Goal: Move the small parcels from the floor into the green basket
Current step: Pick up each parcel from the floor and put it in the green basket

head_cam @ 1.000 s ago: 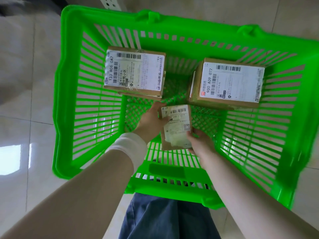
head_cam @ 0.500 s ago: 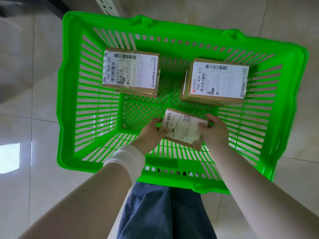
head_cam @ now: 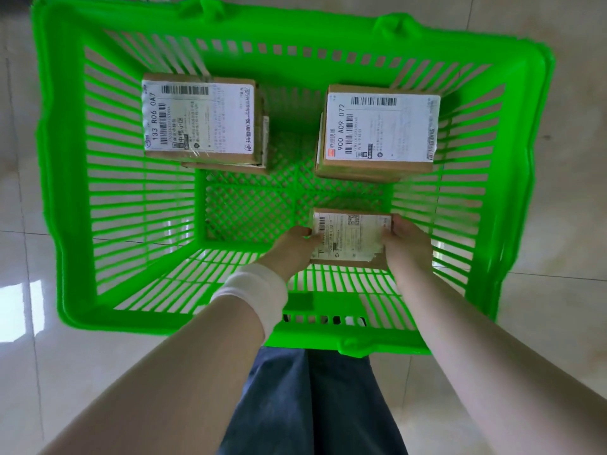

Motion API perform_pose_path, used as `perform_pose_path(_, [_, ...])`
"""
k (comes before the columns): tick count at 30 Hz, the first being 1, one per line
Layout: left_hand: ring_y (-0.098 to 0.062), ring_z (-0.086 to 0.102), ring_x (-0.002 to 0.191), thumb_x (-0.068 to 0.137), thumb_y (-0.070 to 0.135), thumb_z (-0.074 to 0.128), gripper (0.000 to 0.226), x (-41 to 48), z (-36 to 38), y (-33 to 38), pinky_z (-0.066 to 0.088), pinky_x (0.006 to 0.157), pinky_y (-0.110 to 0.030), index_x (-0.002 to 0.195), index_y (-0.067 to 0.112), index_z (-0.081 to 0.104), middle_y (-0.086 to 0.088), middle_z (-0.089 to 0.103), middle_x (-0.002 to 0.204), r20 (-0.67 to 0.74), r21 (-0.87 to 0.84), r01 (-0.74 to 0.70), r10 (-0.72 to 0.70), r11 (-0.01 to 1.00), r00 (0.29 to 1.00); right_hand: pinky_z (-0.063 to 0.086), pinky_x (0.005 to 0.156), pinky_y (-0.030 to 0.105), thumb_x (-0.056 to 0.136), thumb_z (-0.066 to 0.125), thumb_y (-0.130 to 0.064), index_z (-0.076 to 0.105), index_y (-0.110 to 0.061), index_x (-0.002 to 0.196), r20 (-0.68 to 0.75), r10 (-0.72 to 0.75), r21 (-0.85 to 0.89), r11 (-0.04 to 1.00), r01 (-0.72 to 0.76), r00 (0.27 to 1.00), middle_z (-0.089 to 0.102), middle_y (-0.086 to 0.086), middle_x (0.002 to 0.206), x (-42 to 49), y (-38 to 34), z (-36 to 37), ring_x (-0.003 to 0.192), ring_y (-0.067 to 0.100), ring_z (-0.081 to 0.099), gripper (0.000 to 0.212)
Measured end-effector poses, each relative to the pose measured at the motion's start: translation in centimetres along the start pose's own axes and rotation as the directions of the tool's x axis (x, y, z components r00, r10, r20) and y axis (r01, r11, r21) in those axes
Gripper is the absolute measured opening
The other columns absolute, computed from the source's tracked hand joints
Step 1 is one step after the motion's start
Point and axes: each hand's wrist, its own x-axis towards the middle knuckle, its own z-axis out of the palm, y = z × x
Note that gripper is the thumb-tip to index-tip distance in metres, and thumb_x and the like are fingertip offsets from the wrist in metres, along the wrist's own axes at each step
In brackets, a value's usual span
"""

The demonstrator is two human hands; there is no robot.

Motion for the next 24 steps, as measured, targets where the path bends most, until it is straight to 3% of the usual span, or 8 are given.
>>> perform_pose_path(4, [-0.025,0.055,0.092,0.095,0.027,0.048,0.047,0.3,0.4,-0.3,0.049,0.088,-0.038,0.136,0.006,0.039,-0.016,0.06,0.116,-0.011,0.018,0.018,-0.018,1.0,1.0,0.04,0.072,0.014,0.095,0.044,-0.005,0.058,-0.01,0.125,0.023,-0.005,0.032,0.999,0.005,1.0,0.057,-0.003,0.103,0.1,0.4,-0.2,0.092,0.009,0.048,0.034])
perform_pose_path(9, [-0.011,0.045,0.067,0.095,0.026,0.046,0.053,-0.2,0.6,-0.2,0.039,0.062,-0.023,0.141,0.003,0.031,-0.015,0.059,0.114,-0.003,0.041,0.03,-0.03,0.999,1.0,0.044,0.057,0.009,0.093,0.046,-0.007,0.054,-0.012,0.125,0.077,-0.037,-0.07,0.997,0.043,0.996,0.063,0.002,0.117,-0.3,0.7,-0.2,0.095,0.015,0.061,0.033])
perform_pose_path(12, [-0.01,0.034,0.052,0.095,0.035,0.044,0.064,-1.9,0.7,0.4,0.03,0.047,-0.022,0.143,-0.001,0.023,-0.005,0.049,0.078,-0.127,0.166,0.109,-0.089,0.98,0.988,0.038,0.097,0.017,0.092,0.054,-0.018,0.027,-0.013,0.147,0.096,0.0,-0.03,1.0,0.002,0.995,0.043,0.006,0.147,-2.2,-0.6,-1.1,0.13,0.022,0.047,0.062])
perform_pose_path(14, [-0.012,0.04,0.057,0.095,0.04,0.042,0.066,-4.7,1.2,1.5,0.035,0.048,-0.023,0.144,0.001,0.022,-0.008,0.051,0.095,-0.202,0.197,0.156,-0.116,0.968,0.973,0.033,0.105,0.027,0.09,0.057,-0.027,0.024,-0.012,0.148,0.078,-0.017,-0.007,1.0,0.017,0.997,0.038,0.007,0.15,-4.2,-1.9,-2.3,0.135,0.023,0.04,0.068])
perform_pose_path(16, [-0.022,0.055,0.079,0.094,0.043,0.043,0.067,-8.5,1.9,2.8,0.047,0.068,-0.029,0.142,0.001,0.024,-0.016,0.052,0.124,-0.241,0.13,0.137,-0.103,0.982,0.965,0.033,0.103,0.026,0.089,0.059,-0.03,0.033,-0.007,0.144,0.063,-0.039,0.05,0.998,0.035,0.997,0.043,0.01,0.146,-7.0,-3.2,-3.8,0.133,0.024,0.042,0.066])
perform_pose_path(18, [-0.03,0.055,0.111,0.093,0.044,0.044,0.064,-13.8,2.7,4.2,0.043,0.086,-0.032,0.141,0.004,0.029,-0.016,0.049,0.135,-0.243,0.109,0.061,-0.033,0.992,0.97,0.033,0.104,0.028,0.088,0.06,-0.031,0.042,-0.006,0.139,0.066,-0.058,0.143,0.989,0.048,0.996,0.048,0.011,0.142,-10.9,-4.9,-6.3,0.131,0.025,0.045,0.059])
perform_pose_path(20, [-0.032,0.05,0.123,0.093,0.045,0.042,0.06,-19.3,3.4,5.9,0.04,0.096,-0.033,0.139,0.006,0.037,-0.015,0.048,0.139,-0.228,0.121,-0.002,0.029,0.993,0.973,0.033,0.111,0.034,0.086,0.061,-0.034,0.044,-0.008,0.138,0.081,-0.049,0.251,0.968,0.027,0.996,0.047,0.008,0.144,-15.1,-6.7,-9.4,0.132,0.023,0.045,0.06])
perform_pose_path(24, [-0.033,0.054,0.117,0.098,0.03,0.038,0.039,-30.1,4.9,9.5,0.04,0.083,-0.029,0.113,0.001,0.059,-0.019,0.058,0.124,-0.233,0.163,-0.172,0.208,0.971,0.95,0.035,0.111,0.037,0.086,0.061,-0.033,0.049,-0.007,0.134,0.068,-0.043,0.453,0.891,0.008,0.997,0.054,0.008,0.137,-22.7,-9.1,-16.5,0.126,0.02,0.051,0.056])
